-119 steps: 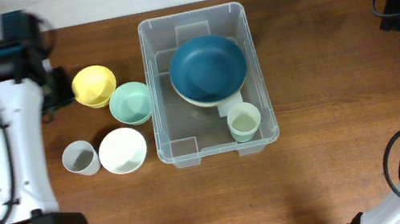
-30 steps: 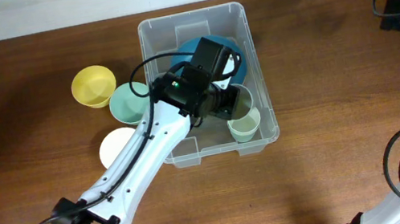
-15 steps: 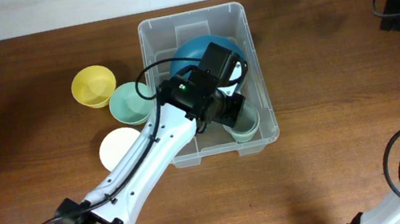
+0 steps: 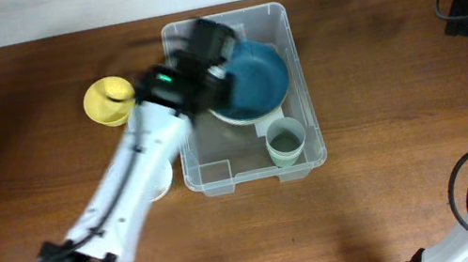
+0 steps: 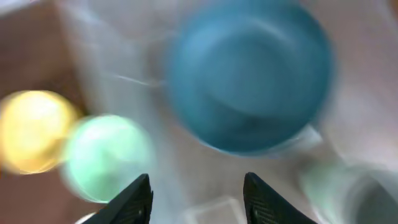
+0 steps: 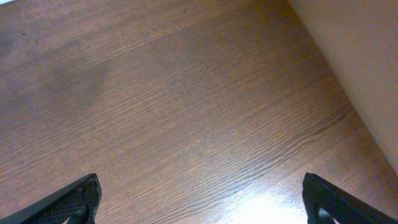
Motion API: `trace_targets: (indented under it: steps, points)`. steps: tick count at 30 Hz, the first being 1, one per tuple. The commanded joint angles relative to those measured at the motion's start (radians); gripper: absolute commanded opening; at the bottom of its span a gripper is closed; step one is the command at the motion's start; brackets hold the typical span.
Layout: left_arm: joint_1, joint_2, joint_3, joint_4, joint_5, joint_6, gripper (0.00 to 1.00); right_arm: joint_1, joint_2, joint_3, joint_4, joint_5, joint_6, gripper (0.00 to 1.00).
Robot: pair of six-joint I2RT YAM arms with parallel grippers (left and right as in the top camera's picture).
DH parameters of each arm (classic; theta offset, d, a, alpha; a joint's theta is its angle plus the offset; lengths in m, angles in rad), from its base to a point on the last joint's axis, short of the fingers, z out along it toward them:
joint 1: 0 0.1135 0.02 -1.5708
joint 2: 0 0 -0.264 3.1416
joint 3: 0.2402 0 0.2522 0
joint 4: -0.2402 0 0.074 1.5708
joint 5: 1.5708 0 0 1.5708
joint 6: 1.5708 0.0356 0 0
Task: Pack container
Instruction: 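Open the left gripper and withdraw it left, then lower the left gripper onto the yellow bowl rim and grasp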
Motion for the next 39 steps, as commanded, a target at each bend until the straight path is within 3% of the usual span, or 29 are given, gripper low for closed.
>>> trace_targets:
  steps: [1, 4, 6, 7, 14, 25, 39]
  points:
    - [0.136, -0.006, 0.052, -0.008, -0.082, -0.026, 0.49, -0.005, -0.024, 0.015, 0.000, 0.002, 0.013, 0.99]
    - [0.279, -0.006, 0.054, -0.006, -0.076, -0.074, 0.49, -0.005, -0.024, 0.015, 0.000, 0.002, 0.013, 0.99]
    - [0.362, -0.002, 0.053, -0.013, -0.034, -0.081, 0.64, -0.005, -0.024, 0.015, 0.000, 0.002, 0.013, 0.99]
    - [0.406, 0.002, 0.053, -0.016, 0.009, -0.081, 0.67, -0.005, -0.024, 0.015, 0.000, 0.002, 0.013, 0.99]
    - [0.599, 0.077, 0.039, -0.011, 0.342, -0.081, 0.67, -0.005, -0.024, 0.015, 0.000, 0.002, 0.013, 0.99]
    - [0.639, 0.326, 0.038, 0.027, 0.358, -0.123, 0.67, -0.005, -0.024, 0.015, 0.000, 0.002, 0.013, 0.99]
    - [0.639, 0.457, 0.038, 0.106, 0.357, -0.164, 0.62, -0.005, -0.024, 0.015, 0.000, 0.002, 0.013, 0.99]
